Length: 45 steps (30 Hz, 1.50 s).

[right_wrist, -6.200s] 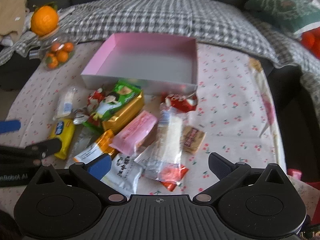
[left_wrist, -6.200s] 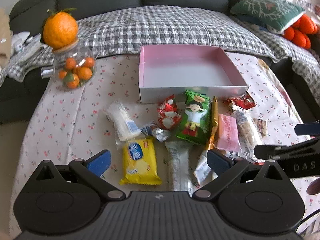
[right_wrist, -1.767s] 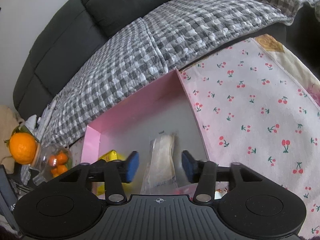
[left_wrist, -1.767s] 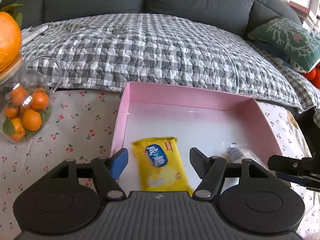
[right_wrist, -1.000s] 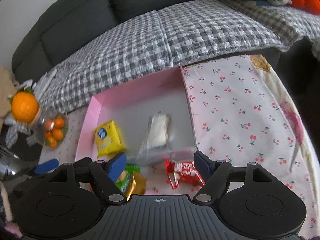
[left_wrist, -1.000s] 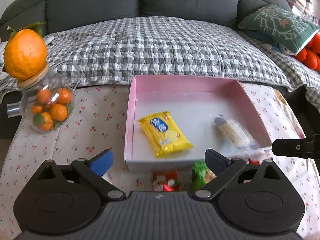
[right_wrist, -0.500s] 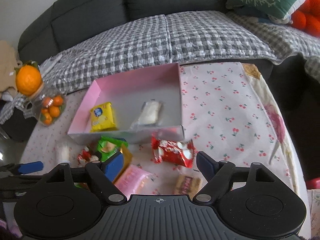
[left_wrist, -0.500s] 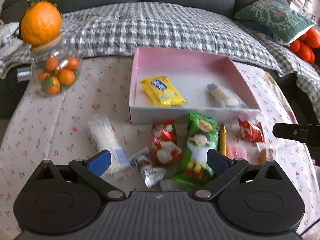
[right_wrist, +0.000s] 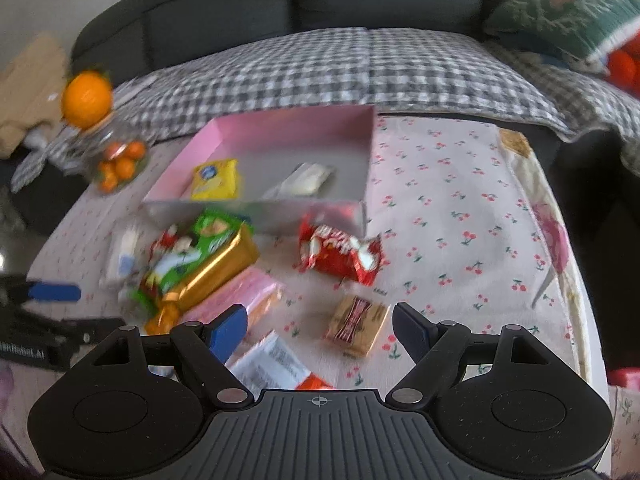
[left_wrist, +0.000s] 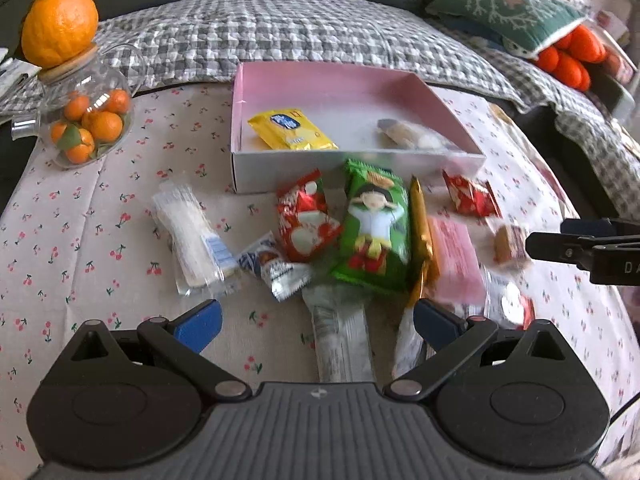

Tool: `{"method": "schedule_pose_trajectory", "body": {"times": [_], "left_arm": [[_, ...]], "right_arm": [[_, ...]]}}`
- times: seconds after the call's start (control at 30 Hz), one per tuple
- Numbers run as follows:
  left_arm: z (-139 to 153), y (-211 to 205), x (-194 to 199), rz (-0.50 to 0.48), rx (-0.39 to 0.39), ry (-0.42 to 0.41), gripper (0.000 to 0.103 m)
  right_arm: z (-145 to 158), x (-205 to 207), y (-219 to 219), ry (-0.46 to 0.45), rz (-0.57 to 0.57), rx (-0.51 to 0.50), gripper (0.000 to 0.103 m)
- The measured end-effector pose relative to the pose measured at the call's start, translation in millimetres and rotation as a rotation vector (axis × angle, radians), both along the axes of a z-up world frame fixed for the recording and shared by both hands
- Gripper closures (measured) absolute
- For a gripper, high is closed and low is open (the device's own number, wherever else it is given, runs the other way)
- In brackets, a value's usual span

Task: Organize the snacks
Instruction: 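Withdraw both grippers from the box back over the snack pile, then grasp the long silver bar with the left gripper while the right grasps the orange-white wafer pack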

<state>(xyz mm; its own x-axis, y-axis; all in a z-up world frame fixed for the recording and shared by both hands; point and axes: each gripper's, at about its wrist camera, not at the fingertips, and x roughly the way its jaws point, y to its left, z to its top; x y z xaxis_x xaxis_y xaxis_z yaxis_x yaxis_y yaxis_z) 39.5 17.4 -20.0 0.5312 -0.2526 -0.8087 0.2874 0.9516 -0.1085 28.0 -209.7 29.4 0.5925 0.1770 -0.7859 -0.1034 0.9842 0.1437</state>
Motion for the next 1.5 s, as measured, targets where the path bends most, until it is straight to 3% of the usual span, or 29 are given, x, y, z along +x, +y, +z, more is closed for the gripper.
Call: {"method": "schedule_pose_trajectory", "body": {"times": [0.2,0.47,0.57,0.63,1.13,1.5], "left_arm": [[-13,3,-17,-0.049,0.0,0.002,0.001],[-25,3,-32,-0.098,-0.016,-0.012,0.003],[-31,2,-34,-0.118,-0.012,-0.002,0.005],[-34,1,-34,-0.126,-0.003,0.007,0.007],[-39,8,-31,-0.117,0.04,-0.023,0.017],[-35,17,-27,-0.08,0.034,-0.022,0.04]], "right_arm": [[-14,-20,10,-0.015,0.126,-0.046,0.021],[-40,-34,11,0.043,0.196,-0.082,0.021],[-49,-37,11,0.053,0.208,-0.107,0.021],[-50,-38,12,0.038,0.217,-0.124,0.011],[-56,-24,18,0.02,0.219,-0.124,0.003],[-55,-20,23,0.011,0.23,-0.144,0.007]]}}
